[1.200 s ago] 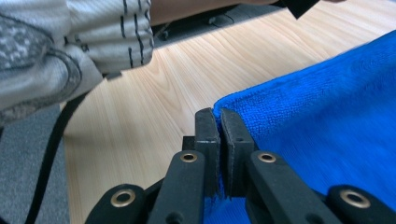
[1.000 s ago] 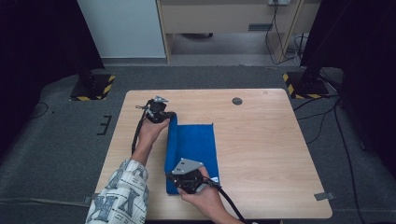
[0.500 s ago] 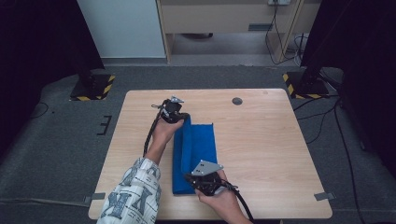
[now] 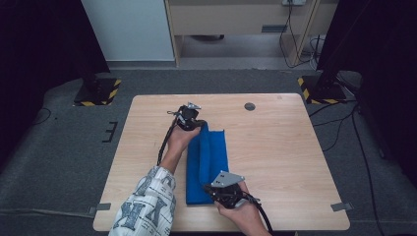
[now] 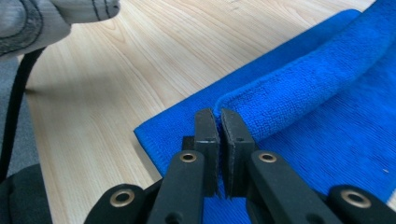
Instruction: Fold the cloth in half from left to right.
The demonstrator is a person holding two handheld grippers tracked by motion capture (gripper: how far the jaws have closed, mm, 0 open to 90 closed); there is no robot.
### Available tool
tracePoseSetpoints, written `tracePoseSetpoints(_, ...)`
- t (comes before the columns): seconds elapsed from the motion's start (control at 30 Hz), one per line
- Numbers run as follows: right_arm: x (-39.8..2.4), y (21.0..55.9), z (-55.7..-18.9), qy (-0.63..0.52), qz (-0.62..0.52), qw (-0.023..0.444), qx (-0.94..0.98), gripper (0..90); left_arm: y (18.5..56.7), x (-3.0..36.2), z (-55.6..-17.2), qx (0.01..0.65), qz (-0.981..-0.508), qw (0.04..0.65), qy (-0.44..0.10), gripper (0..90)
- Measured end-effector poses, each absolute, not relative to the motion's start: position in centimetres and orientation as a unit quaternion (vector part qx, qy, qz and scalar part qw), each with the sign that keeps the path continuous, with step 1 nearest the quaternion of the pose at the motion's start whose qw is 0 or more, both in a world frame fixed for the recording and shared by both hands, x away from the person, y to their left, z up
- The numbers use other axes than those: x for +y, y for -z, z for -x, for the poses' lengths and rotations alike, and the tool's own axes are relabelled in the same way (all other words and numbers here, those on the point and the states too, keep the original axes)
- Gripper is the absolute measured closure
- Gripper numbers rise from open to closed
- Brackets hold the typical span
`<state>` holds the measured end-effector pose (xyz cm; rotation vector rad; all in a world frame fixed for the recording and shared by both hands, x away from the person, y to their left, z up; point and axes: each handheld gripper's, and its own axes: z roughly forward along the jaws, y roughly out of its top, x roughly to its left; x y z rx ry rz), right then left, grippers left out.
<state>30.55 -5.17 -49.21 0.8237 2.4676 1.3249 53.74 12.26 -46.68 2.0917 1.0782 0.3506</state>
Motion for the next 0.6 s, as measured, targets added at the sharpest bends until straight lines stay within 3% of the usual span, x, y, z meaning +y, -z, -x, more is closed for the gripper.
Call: tracePoseSetpoints(0.6, -7.1, 49.7, -30.5, -0.437, -0.294, 0.107, 0.843, 86.0, 47.5, 10.4, -53.7, 0.418, -0.824, 0.362, -0.121, 87.8)
